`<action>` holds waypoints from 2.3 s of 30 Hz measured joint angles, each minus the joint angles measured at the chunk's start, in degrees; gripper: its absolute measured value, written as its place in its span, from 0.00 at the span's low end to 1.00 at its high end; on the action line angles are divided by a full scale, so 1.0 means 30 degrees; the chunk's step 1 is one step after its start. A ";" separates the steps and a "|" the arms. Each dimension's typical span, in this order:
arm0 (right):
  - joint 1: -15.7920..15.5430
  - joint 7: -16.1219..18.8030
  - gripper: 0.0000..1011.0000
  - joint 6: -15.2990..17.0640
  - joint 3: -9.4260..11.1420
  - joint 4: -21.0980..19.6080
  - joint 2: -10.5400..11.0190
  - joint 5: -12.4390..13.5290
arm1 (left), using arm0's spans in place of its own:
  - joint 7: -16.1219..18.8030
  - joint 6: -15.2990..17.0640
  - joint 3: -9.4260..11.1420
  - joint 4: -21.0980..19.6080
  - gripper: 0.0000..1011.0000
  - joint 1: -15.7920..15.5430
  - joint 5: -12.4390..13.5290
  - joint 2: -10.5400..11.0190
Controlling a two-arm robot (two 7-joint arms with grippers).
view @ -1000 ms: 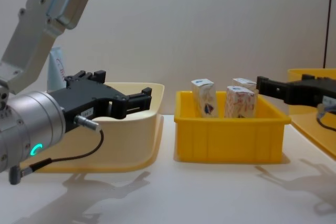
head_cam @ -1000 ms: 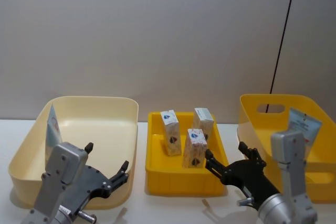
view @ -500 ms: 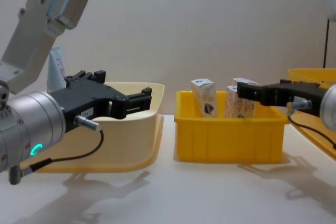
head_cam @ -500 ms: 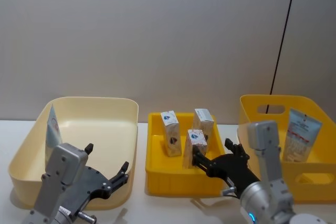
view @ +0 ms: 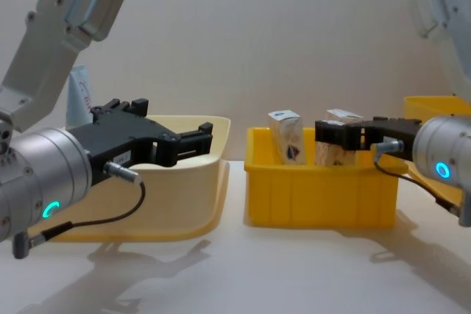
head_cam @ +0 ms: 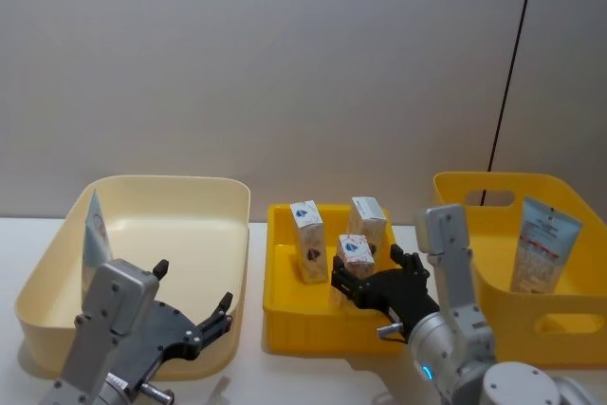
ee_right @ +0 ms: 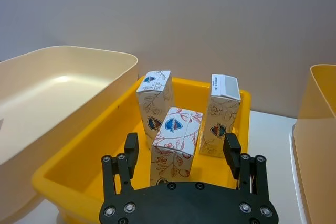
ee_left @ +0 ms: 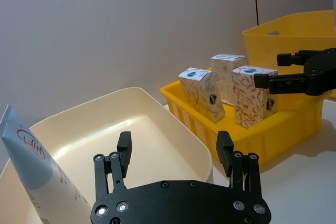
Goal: Bimanual collaborative sorting of washing and personal care products
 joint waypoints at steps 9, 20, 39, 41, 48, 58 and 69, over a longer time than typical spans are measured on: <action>0.0698 -0.0239 0.94 -0.0078 -0.0142 0.1050 -0.0473 -0.0374 | 0.0001 0.0000 0.0000 0.0000 0.99 0.0000 0.0000 0.0000; 0.1090 -0.0378 0.65 -0.0157 -0.0217 0.1636 -0.0732 -0.0557 | 0.0000 0.0000 0.0001 0.0001 0.99 -0.0001 0.0000 0.0000; 0.1250 -0.0382 0.44 -0.0237 -0.0225 0.1858 -0.0838 -0.0658 | 0.0000 0.0000 0.0001 0.0001 0.99 0.0000 0.0000 0.0001; 0.1235 -0.0260 0.44 -0.0375 -0.0215 0.1818 -0.0813 -0.0657 | 0.0000 0.0000 0.0000 0.0001 0.99 0.0000 0.0000 0.0000; 0.1226 0.0386 0.44 -0.1222 -0.0131 0.1401 -0.0632 -0.0600 | 0.0000 0.0000 0.0000 0.0001 0.99 0.0000 0.0001 -0.0001; 0.1269 0.1231 0.44 -0.2533 0.0114 0.0501 -0.0321 -0.0483 | 0.0000 0.0000 0.0000 0.0002 0.99 -0.0001 0.0000 0.0001; 0.1044 0.2043 0.44 -0.4277 0.0980 -0.1303 0.0301 -0.0196 | 0.0001 0.0000 0.0002 0.0001 0.99 0.0000 0.0000 0.0000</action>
